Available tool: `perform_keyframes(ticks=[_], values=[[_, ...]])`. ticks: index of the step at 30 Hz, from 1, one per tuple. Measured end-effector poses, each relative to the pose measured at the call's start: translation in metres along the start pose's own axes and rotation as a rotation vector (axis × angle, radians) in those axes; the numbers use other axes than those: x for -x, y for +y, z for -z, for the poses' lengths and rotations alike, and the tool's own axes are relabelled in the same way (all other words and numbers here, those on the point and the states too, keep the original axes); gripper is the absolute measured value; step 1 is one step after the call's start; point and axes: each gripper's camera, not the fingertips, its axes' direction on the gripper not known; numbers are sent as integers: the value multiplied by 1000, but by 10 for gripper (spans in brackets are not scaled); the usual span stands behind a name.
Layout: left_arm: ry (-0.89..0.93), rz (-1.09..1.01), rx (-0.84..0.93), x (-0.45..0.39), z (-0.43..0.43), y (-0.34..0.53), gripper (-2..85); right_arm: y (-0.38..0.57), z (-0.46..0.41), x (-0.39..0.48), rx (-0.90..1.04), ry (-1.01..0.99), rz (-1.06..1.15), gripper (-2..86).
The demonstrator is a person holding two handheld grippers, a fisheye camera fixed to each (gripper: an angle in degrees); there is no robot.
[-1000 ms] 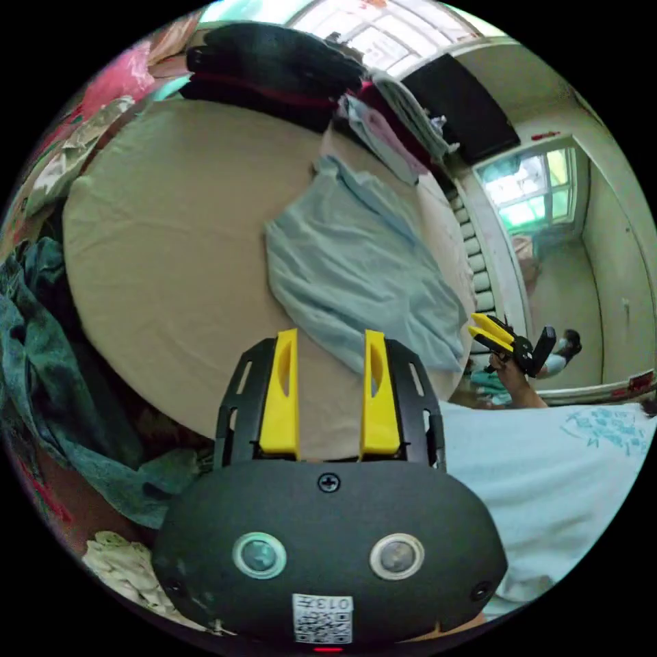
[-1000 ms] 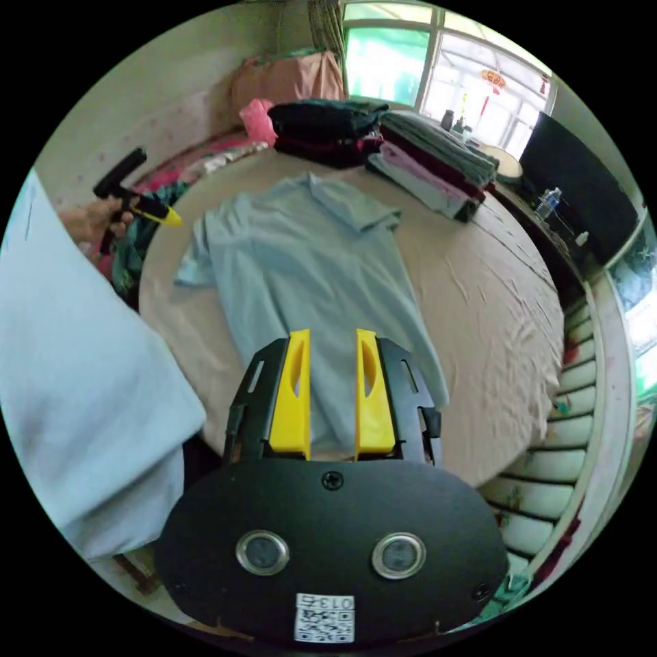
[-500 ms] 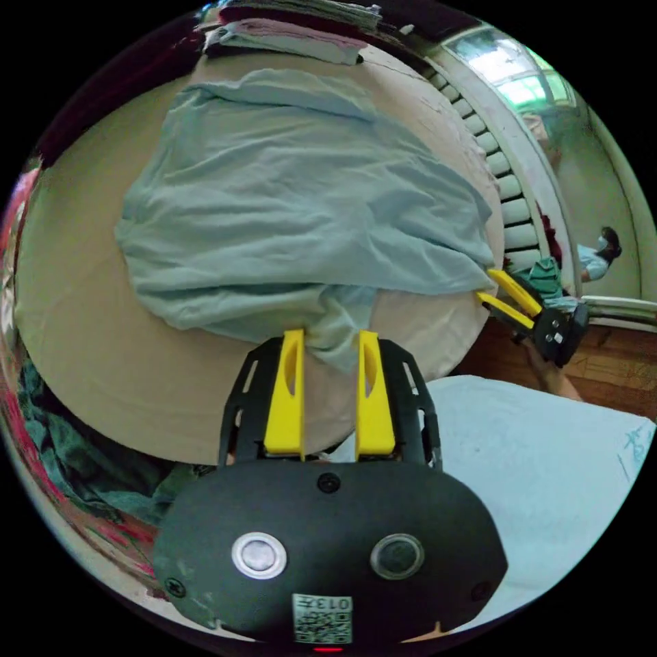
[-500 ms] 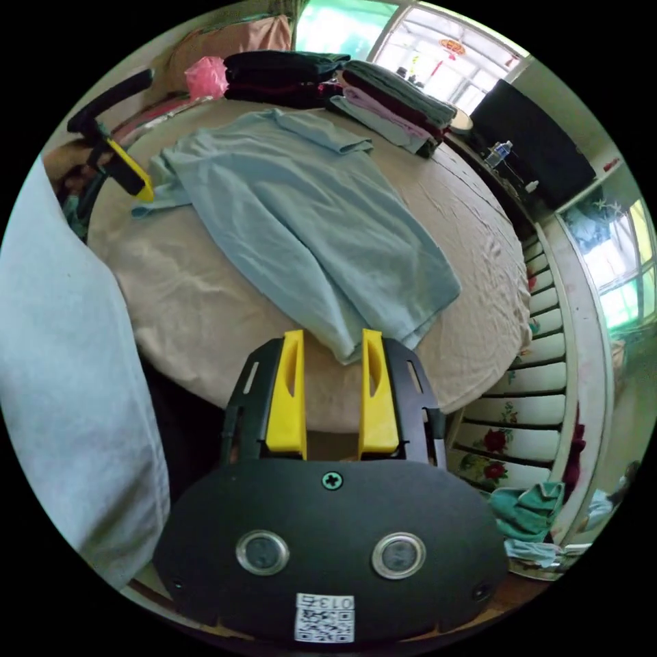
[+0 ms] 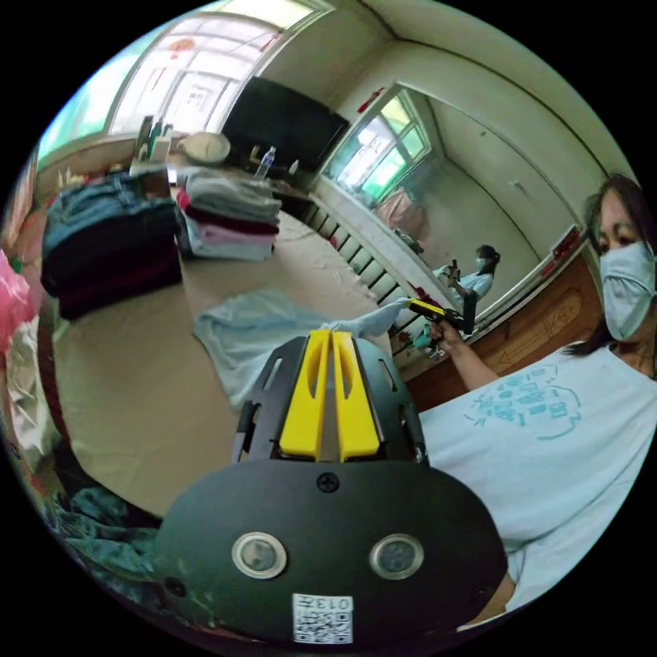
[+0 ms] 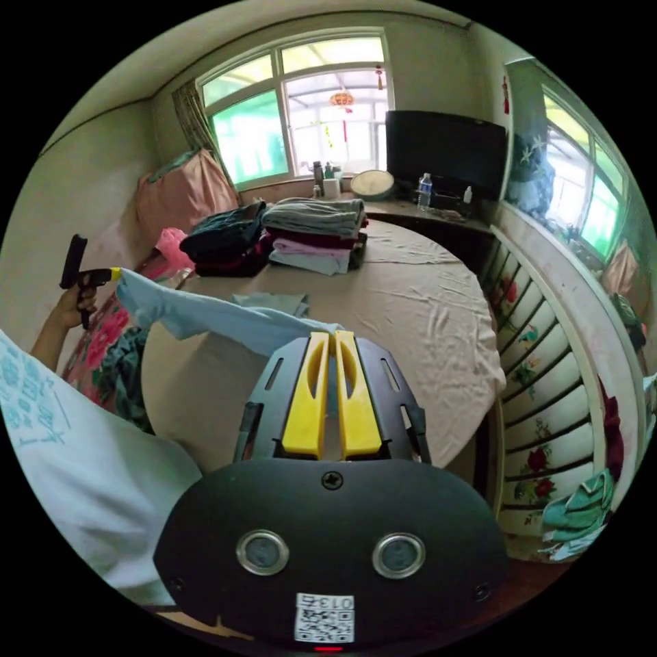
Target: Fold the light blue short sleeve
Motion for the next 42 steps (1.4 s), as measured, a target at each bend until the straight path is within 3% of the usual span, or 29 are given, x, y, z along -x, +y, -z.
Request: perform_keyframes(ticks=[3,10,14,20,29,32,36,42], values=[[-30,-3,-26,15,24,-4,-1,-29,-14,-19,71,-97,16,9],[165,322,56,109,-23,16,0,-63,-141,-55,420,-220,-90,9],[157,411,54,127,-24,30,0,-69,-168,-63,468,-254,-130,9],[82,352,-36,130,15,10,0,-118,-141,-75,263,-272,-82,9],[-164,-196,-427,13,152,-71,0,-203,25,-23,-425,-57,249,9],[-169,-321,-491,-20,176,-54,0,-185,55,-9,-518,-45,310,9],[-181,-348,-404,-38,165,-4,0,-141,54,7,-474,-35,368,9],[-186,-129,-79,-20,86,85,0,-42,-11,36,-130,-1,266,9]])
